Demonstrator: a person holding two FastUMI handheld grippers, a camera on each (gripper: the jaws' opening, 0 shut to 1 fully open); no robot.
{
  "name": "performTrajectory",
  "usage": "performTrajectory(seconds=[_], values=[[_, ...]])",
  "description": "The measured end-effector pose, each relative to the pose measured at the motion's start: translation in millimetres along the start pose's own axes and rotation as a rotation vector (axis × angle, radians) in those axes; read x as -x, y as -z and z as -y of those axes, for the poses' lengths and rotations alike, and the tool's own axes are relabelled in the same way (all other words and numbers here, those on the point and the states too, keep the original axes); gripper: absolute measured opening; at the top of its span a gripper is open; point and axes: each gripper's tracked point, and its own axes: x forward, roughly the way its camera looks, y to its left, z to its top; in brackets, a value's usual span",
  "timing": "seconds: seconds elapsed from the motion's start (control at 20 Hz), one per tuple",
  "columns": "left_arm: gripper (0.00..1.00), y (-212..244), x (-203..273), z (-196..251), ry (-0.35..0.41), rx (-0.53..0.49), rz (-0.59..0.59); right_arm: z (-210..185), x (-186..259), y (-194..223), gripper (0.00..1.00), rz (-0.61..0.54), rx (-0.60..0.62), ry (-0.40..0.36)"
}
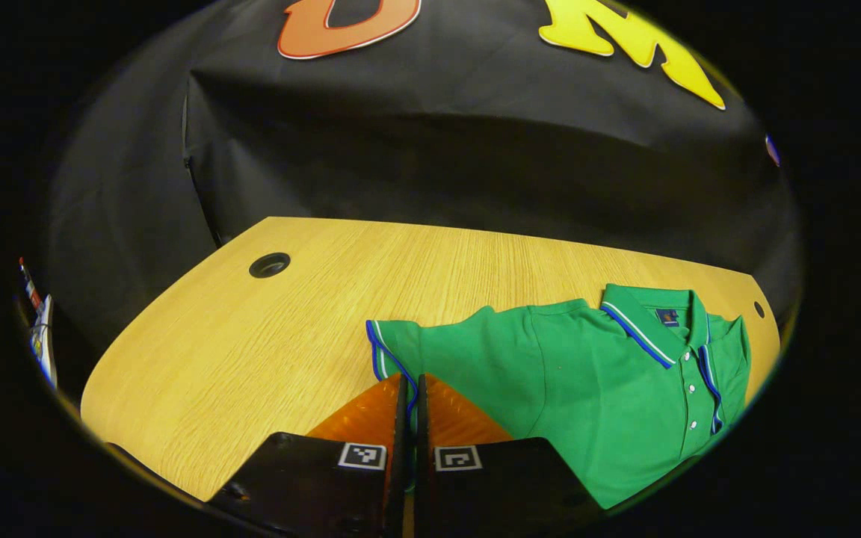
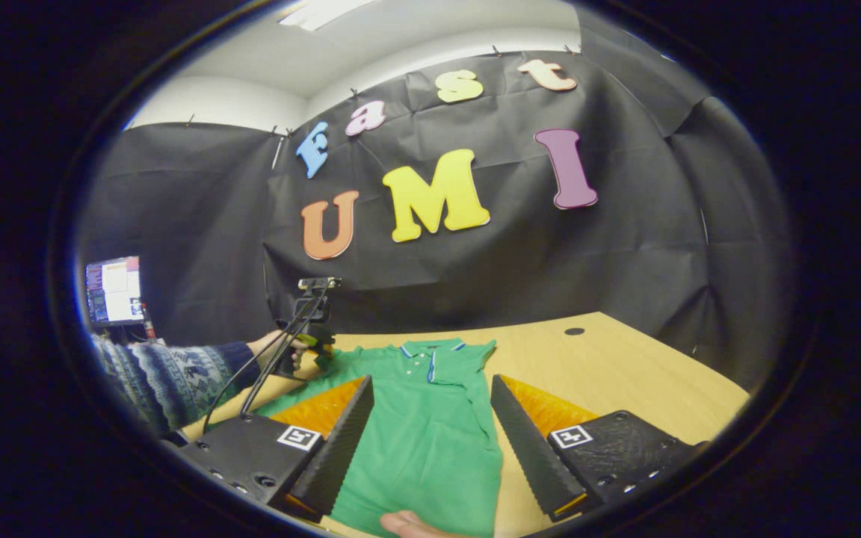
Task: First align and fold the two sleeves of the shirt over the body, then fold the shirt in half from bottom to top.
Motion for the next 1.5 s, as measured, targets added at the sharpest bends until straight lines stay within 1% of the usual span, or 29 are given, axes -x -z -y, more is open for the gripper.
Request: performTrajectory(seconds=[0.1, 0.3, 0.5, 0.6, 0.7, 0.8, 0.85, 0.9, 0.95, 1.0, 1.1, 1.15, 1.2, 1.25, 1.4, 1.5], values=[[0.11, -2.3, 2.5, 10.2, 0.003, -0.007, 0.002, -0.8, -3.0, 4.8, 0.95, -0.013, -0.009, -0.003], [0.11, -14.5, 10.5, 31.1, 0.018, -0.018, 0.025, 7.8, -1.9, 5.8, 0.96, -0.010, 0.003, 0.027], [0.11, -21.2, 20.1, 58.2, 0.031, -0.069, 0.031, 14.4, 0.0, 9.9, 0.95, -0.022, -0.011, 0.044], [0.11, -25.8, 24.8, 70.6, 0.021, -0.101, 0.044, 19.1, 0.9, 10.3, 0.96, -0.019, -0.009, 0.059], [0.11, -27.7, 30.0, 91.9, 0.042, -0.138, 0.054, 23.3, 2.8, 9.6, 0.96, -0.012, 0.003, 0.077], [0.11, -30.2, 33.5, 107.0, 0.034, -0.179, 0.070, 26.1, 6.0, 10.1, 0.96, -0.004, 0.012, 0.090], [0.11, -30.8, 34.5, 113.0, 0.014, -0.188, 0.080, 29.0, 8.2, 12.7, 0.96, -0.004, 0.011, 0.094], [0.13, -32.3, 37.4, 115.8, -0.017, -0.195, 0.087, 30.9, 10.7, 14.9, 0.95, -0.010, 0.009, 0.097], [0.15, -32.1, 40.0, 122.1, -0.028, -0.195, 0.089, 32.5, 14.0, 18.0, 0.95, -0.015, 0.006, 0.102], [0.17, -29.5, 41.7, 133.1, -0.013, -0.192, 0.087, 34.8, 14.7, 19.3, 0.95, -0.018, 0.002, 0.108], [0.73, -34.4, 59.2, 151.4, 0.025, -0.202, 0.112, 37.6, 17.2, 22.3, 0.95, -0.030, -0.006, 0.118], [0.81, -39.0, 67.0, 157.2, 0.038, -0.210, 0.132, 38.7, 19.6, 22.8, 0.96, -0.030, -0.010, 0.121], [0.97, -41.4, 73.5, 165.6, 0.060, -0.209, 0.145, 39.2, 20.8, 22.1, 0.96, -0.026, -0.012, 0.125], [1.00, -43.9, 81.2, 171.3, 0.076, -0.211, 0.155, 40.4, 22.8, 22.0, 0.96, -0.023, -0.010, 0.130], [1.00, -57.3, 119.1, 175.9, 0.101, -0.215, 0.216, 40.5, 30.0, 18.3, 0.96, -0.022, 0.010, 0.144], [1.00, -58.1, 146.4, 173.5, 0.119, -0.203, 0.255, 38.7, 36.8, 11.0, 0.96, -0.011, 0.026, 0.151]])
